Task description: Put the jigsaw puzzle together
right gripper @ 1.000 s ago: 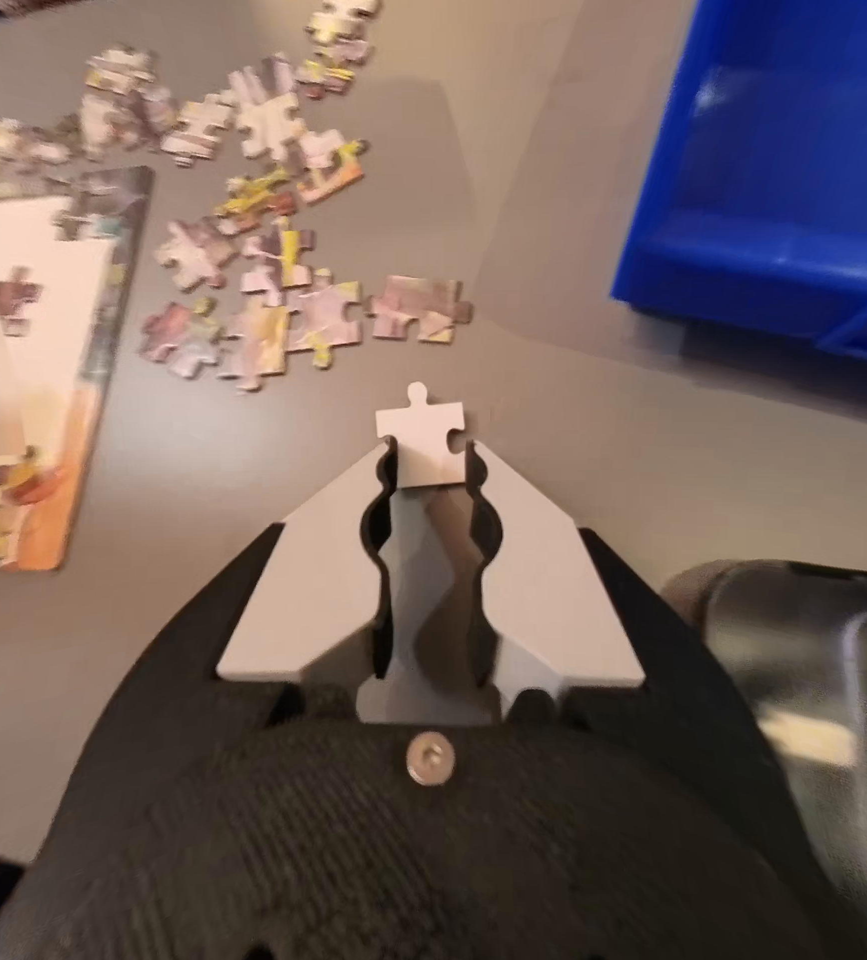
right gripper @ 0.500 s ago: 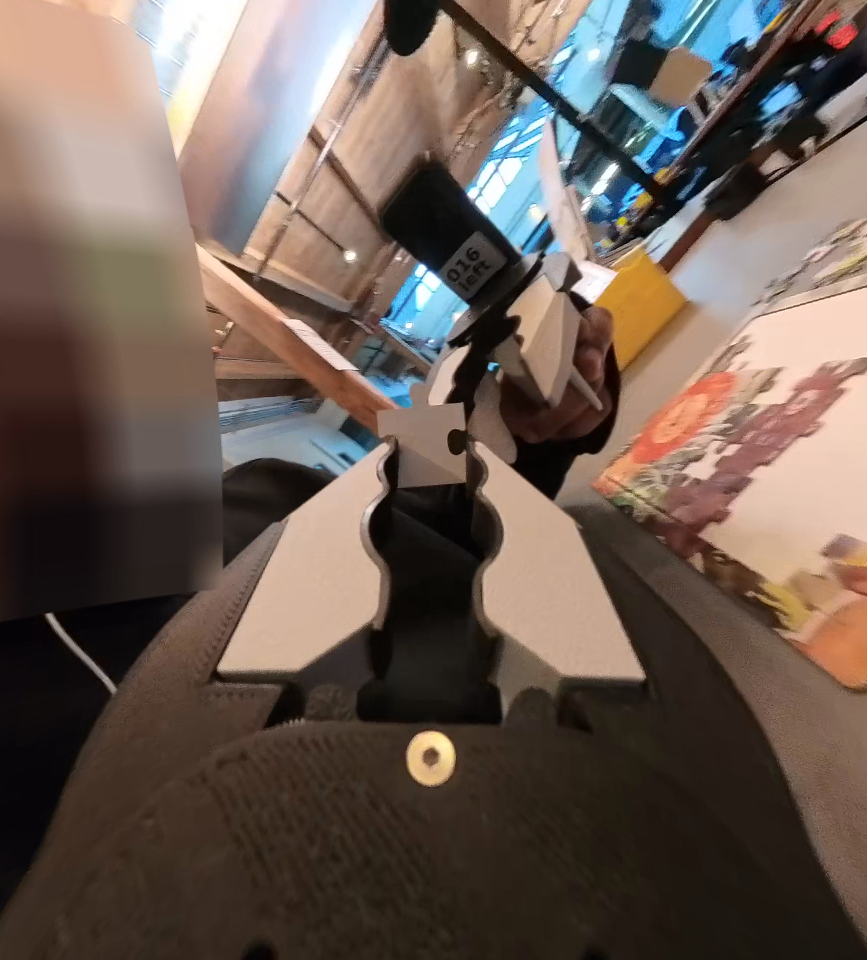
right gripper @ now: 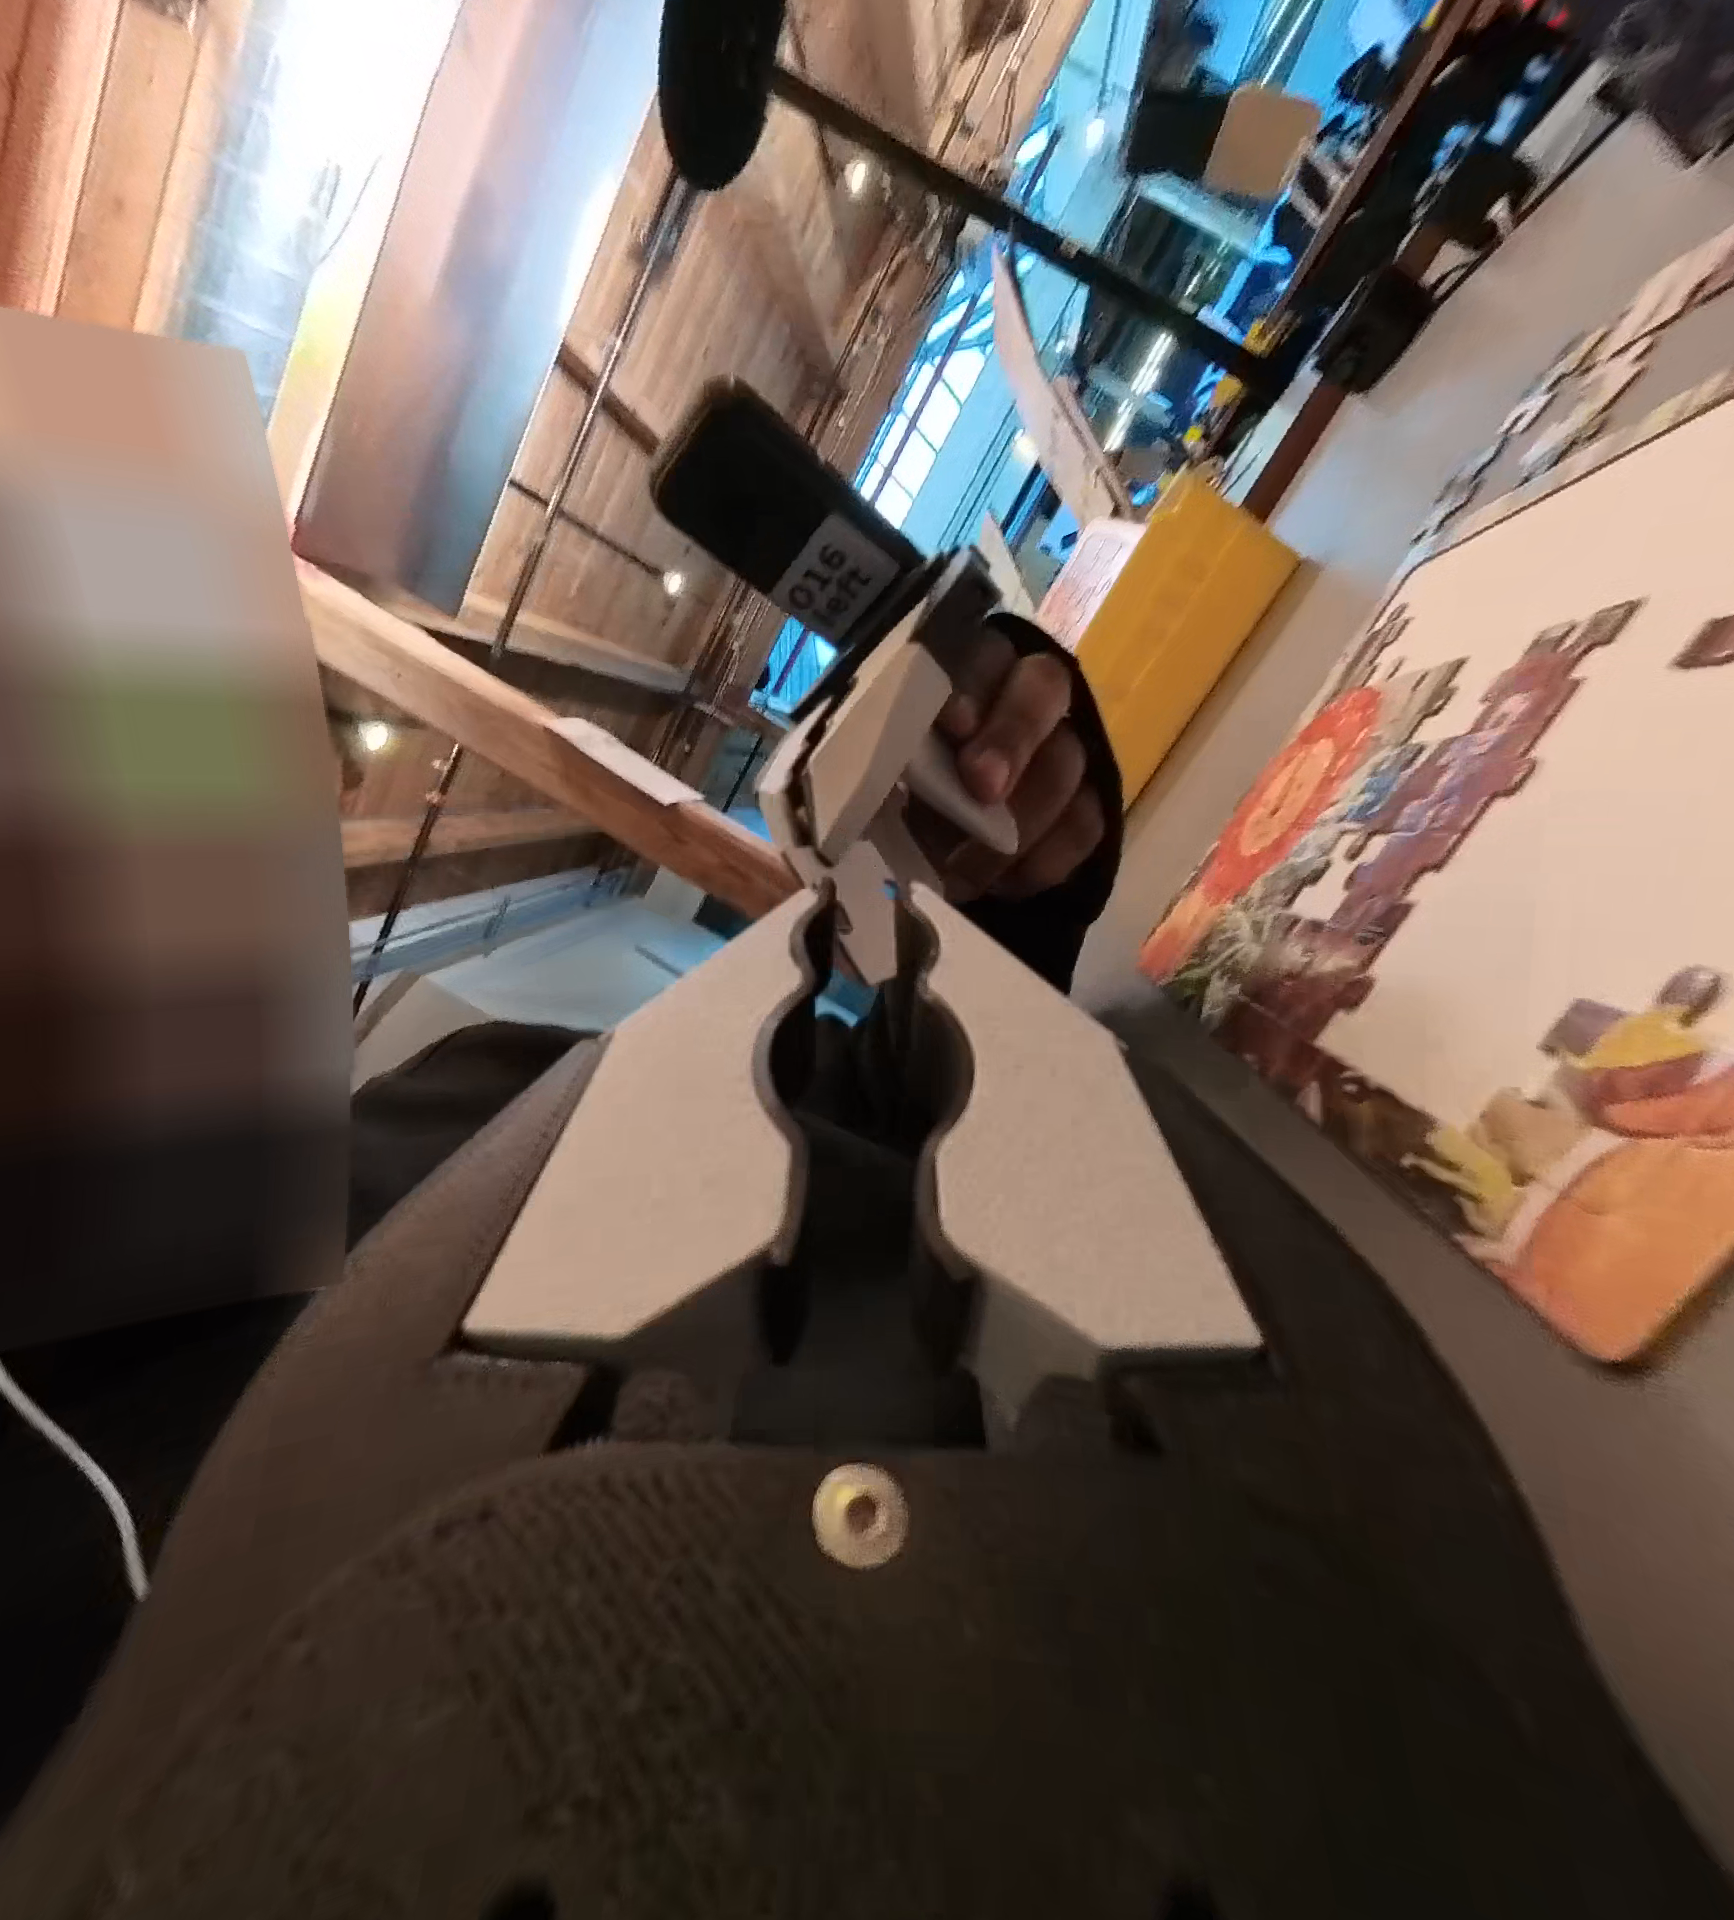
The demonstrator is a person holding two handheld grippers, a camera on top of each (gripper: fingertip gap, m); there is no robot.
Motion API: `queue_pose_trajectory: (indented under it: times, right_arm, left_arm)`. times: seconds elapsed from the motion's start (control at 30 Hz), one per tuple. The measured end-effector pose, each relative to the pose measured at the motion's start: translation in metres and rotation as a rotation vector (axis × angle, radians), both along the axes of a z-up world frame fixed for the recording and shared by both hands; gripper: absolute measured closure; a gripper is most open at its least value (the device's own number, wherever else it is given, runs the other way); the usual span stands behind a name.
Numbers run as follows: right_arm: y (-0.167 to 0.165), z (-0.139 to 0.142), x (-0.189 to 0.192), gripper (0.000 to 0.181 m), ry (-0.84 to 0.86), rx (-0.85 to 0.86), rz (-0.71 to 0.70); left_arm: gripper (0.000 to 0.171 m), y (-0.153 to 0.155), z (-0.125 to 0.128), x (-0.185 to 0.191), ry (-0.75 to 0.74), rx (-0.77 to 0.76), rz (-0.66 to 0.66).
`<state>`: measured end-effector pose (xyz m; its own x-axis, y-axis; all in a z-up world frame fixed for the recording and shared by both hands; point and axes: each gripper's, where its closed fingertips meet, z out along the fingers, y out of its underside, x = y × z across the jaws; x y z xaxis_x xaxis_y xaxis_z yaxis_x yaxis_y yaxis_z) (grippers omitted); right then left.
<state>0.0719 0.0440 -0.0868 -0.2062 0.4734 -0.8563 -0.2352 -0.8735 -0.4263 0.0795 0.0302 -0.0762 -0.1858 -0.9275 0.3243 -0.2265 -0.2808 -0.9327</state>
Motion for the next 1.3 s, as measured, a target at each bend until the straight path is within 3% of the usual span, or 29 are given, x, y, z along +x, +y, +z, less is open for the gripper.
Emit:
queue_pose_trajectory:
  times: [0.1,0.17,0.23,0.3,0.33,0.4,0.47,0.63,0.83,1.03,1.13,1.3]
  right_arm:
    - [0.021,-0.009,0.007,0.161,-0.070,0.048,-0.104]
    - [0.033,-0.007,0.013,0.157,-0.170,0.209,-0.191]
    - [0.040,-0.010,0.012,0.152,-0.396,0.509,-0.281]
    - [0.055,-0.019,0.007,0.123,-0.729,0.869,-0.372]
    - [0.062,-0.024,0.003,0.119,-0.895,1.071,-0.401]
    - [0.070,-0.032,-0.007,0.125,-1.160,1.461,-0.405]
    - [0.072,-0.041,-0.024,0.137,-1.269,1.708,-0.337]
    - [0.083,-0.055,-0.042,0.127,-1.287,1.730,-0.202]
    - [0.088,-0.070,-0.045,0.148,-1.296,1.792,-0.068]
    - [0.089,-0.076,-0.042,0.150,-1.292,1.752,-0.054]
    - [0.098,-0.086,-0.028,0.150,-1.346,1.663,-0.064]
    - [0.102,-0.095,-0.024,0.151,-1.319,1.445,0.040]
  left_arm:
    - [0.171,0.021,-0.012,-0.005,0.042,-0.039,0.081]
    - [0.171,0.038,-0.022,-0.012,0.075,-0.088,0.128]
    - [0.171,0.057,-0.034,-0.020,0.126,-0.176,0.178]
    - [0.171,0.073,-0.048,-0.027,0.185,-0.312,0.202]
    - [0.171,0.081,-0.054,-0.031,0.206,-0.391,0.216]
    - [0.171,0.097,-0.053,-0.036,0.173,-0.518,0.236]
    - [0.171,0.109,-0.052,-0.040,0.143,-0.587,0.257]
    - [0.171,0.104,-0.064,-0.042,0.237,-0.584,0.237]
    - [0.171,0.097,-0.070,-0.037,0.300,-0.568,0.191]
    - [0.169,0.097,-0.076,-0.036,0.311,-0.555,0.190]
    - [0.143,0.112,-0.086,-0.046,0.367,-0.440,0.301]
    - [0.154,0.133,-0.104,-0.058,0.478,-0.196,0.426]
